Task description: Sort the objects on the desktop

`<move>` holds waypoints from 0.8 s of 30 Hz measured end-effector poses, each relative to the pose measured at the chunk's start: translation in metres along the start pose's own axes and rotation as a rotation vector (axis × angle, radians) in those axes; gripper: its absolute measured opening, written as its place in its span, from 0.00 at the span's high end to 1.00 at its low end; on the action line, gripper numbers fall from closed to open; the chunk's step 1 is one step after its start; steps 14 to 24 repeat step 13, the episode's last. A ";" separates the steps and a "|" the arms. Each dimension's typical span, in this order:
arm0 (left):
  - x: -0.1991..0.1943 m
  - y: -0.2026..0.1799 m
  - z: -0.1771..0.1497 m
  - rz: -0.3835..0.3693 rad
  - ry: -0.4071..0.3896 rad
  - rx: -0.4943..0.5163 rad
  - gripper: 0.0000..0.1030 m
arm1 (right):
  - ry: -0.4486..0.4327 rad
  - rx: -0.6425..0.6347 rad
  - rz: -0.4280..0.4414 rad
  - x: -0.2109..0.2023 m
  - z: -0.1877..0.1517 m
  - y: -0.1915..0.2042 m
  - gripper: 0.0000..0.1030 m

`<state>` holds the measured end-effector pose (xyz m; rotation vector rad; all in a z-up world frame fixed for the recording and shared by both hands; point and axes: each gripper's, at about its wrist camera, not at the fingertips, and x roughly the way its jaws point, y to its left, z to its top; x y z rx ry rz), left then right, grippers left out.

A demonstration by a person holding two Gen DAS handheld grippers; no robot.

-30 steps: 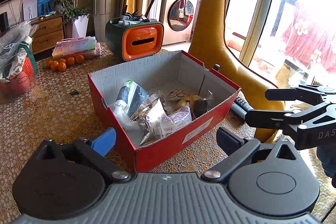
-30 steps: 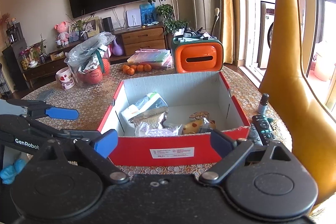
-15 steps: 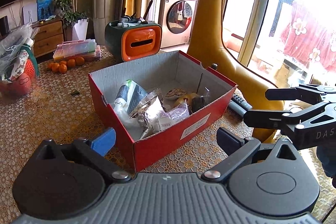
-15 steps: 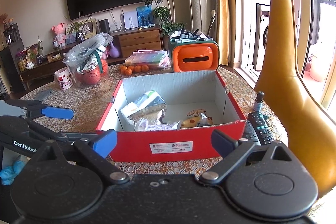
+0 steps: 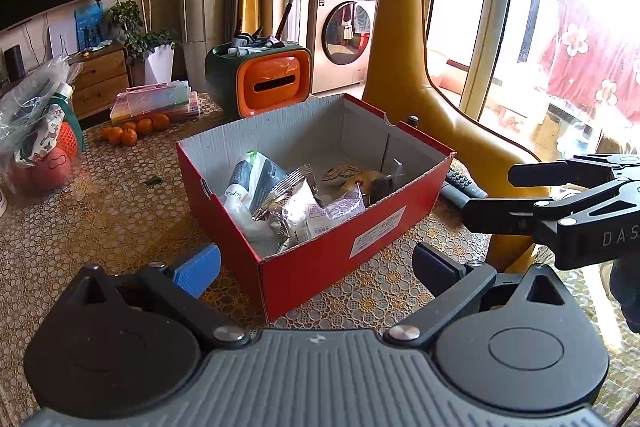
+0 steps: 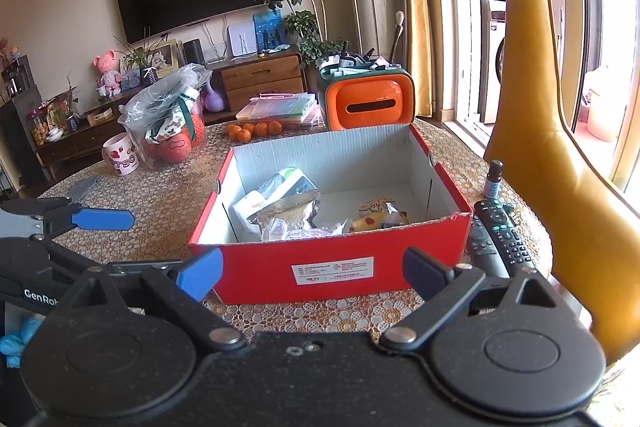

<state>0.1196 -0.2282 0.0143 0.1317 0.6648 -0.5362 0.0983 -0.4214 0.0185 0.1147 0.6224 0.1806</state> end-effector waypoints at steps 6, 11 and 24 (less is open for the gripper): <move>-0.002 0.002 -0.002 -0.019 -0.002 -0.003 0.00 | 0.004 0.027 -0.006 -0.002 -0.003 0.000 0.06; -0.005 0.008 -0.005 -0.023 0.000 -0.033 0.00 | 0.016 0.046 -0.017 -0.002 -0.005 0.002 0.06; -0.006 0.012 -0.007 -0.028 0.006 -0.050 0.00 | 0.018 0.049 -0.018 -0.002 -0.006 0.004 0.06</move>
